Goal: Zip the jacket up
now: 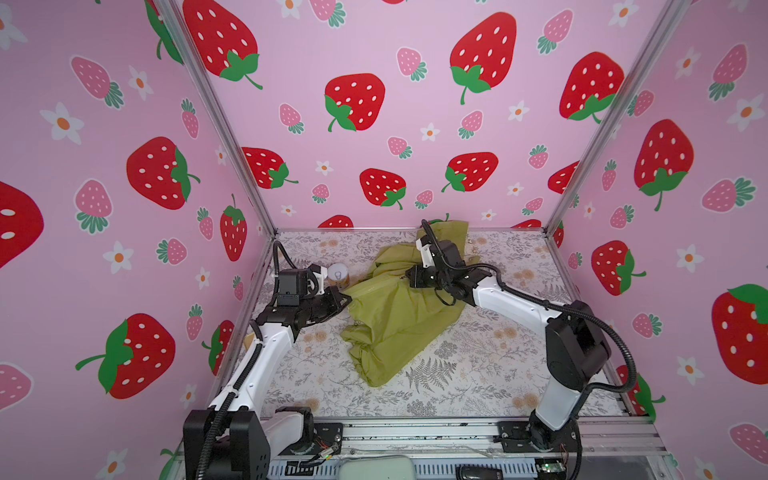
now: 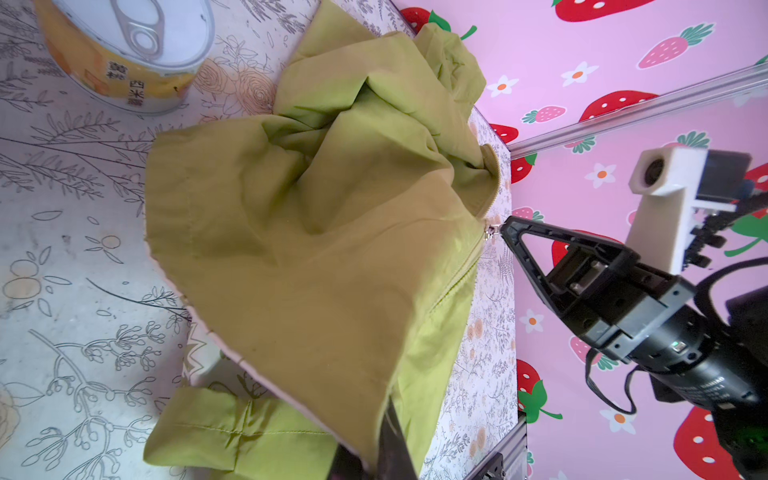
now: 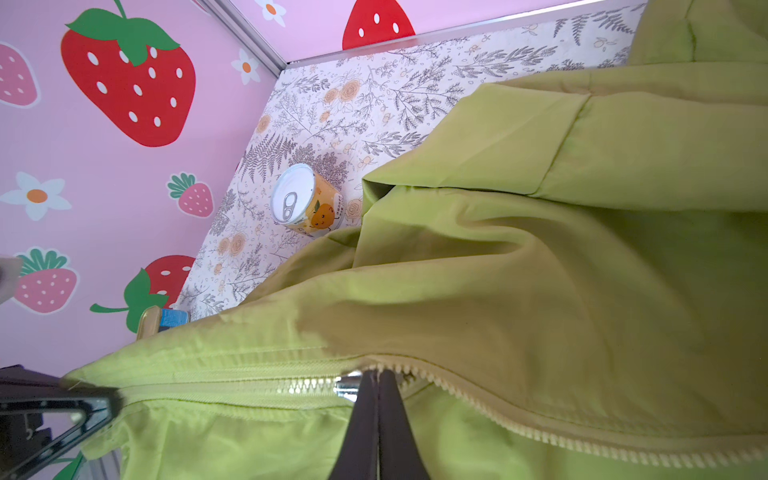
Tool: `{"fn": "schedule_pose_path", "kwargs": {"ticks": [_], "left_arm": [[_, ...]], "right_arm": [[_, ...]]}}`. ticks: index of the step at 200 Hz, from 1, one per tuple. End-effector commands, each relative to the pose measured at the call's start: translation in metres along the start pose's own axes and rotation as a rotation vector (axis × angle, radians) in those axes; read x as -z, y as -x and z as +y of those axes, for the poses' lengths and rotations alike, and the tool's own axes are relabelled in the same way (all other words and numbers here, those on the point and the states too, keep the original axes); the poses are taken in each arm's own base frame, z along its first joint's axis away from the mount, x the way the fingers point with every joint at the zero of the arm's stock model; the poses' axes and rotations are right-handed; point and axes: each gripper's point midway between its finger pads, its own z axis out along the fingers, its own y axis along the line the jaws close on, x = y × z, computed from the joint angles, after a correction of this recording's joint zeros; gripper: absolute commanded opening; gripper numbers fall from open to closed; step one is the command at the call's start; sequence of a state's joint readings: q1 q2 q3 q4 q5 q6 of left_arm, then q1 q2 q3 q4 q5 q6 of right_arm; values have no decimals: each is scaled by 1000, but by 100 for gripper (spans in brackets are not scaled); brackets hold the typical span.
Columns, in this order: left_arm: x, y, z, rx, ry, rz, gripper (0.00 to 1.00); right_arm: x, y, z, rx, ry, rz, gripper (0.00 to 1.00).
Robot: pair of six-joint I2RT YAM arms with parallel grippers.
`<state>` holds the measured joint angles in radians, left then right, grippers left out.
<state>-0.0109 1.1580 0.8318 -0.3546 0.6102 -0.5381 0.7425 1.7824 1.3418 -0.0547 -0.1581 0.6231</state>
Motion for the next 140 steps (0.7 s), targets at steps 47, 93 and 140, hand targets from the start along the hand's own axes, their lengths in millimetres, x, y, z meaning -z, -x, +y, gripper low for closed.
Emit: {"fn": "schedule_pose_path", "kwargs": {"ticks": [47,93,140], "left_arm": [[13,13,5,-28,86,-40,0],[12,11,11,-17,115,-32,0],[14,10,15,-14,137,-40,0]], "right_arm": [[12,24,-19,30,-88,-60,0],[14,25,-25,27,-101,-64,0],[16,29,-34,25,-122,-70,0]]}}
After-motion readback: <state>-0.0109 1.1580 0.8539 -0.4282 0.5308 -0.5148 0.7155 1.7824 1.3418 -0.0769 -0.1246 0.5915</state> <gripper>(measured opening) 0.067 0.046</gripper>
